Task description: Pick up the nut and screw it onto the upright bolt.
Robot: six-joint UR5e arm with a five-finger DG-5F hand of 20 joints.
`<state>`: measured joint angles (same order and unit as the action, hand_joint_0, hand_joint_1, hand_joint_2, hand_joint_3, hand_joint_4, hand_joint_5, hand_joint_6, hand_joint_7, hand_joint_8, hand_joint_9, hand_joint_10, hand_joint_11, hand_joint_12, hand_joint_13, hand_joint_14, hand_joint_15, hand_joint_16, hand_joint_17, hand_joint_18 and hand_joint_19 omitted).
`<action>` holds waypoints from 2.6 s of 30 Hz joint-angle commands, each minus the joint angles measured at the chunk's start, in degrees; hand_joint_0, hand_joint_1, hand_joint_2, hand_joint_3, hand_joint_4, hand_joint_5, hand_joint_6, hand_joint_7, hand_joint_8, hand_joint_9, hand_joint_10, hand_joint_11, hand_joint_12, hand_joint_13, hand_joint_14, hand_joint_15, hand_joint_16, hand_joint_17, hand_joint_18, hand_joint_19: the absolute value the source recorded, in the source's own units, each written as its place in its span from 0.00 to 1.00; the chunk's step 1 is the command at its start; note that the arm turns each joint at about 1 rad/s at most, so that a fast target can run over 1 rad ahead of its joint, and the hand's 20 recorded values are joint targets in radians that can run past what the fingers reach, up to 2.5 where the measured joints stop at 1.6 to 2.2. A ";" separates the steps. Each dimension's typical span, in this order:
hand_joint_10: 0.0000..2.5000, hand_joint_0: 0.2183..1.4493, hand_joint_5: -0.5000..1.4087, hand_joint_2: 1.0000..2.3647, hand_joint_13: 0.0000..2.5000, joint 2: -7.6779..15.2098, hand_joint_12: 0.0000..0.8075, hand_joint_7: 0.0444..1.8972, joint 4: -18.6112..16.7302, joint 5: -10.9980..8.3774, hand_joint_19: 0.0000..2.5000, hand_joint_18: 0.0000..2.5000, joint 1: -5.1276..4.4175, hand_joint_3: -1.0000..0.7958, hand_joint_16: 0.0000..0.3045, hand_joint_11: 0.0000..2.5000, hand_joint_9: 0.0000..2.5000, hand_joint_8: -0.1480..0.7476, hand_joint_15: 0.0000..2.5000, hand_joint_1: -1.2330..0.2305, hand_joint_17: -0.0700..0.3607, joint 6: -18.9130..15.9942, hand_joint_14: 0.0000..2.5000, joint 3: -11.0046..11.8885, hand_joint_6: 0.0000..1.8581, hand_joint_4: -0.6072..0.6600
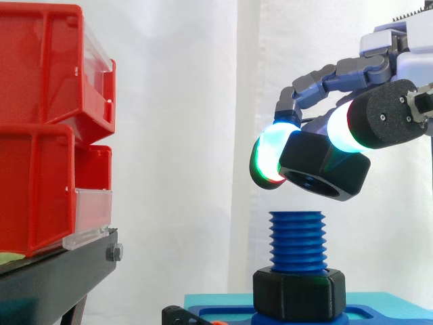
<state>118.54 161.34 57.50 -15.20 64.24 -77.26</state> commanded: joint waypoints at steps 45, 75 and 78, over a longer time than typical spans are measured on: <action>0.00 0.29 0.20 0.00 0.11 1.51 0.42 0.60 -2.52 6.31 0.04 0.10 1.49 0.28 0.17 0.06 0.23 0.44 0.00 0.38 0.43 -0.96 0.00 0.00 0.27 0.62; 0.00 0.29 0.20 0.00 0.12 1.51 0.42 0.60 -1.90 8.60 0.04 0.10 2.37 0.28 0.17 0.06 0.23 0.45 0.00 0.38 0.43 -0.52 0.00 0.00 0.27 0.62; 0.00 0.29 0.20 0.00 0.12 1.43 0.42 0.60 -1.90 8.60 0.04 0.10 2.46 0.28 0.17 0.06 0.23 0.45 0.00 0.38 0.43 -0.52 0.00 0.00 0.27 0.62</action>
<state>120.03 159.50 66.09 -12.82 63.66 -77.26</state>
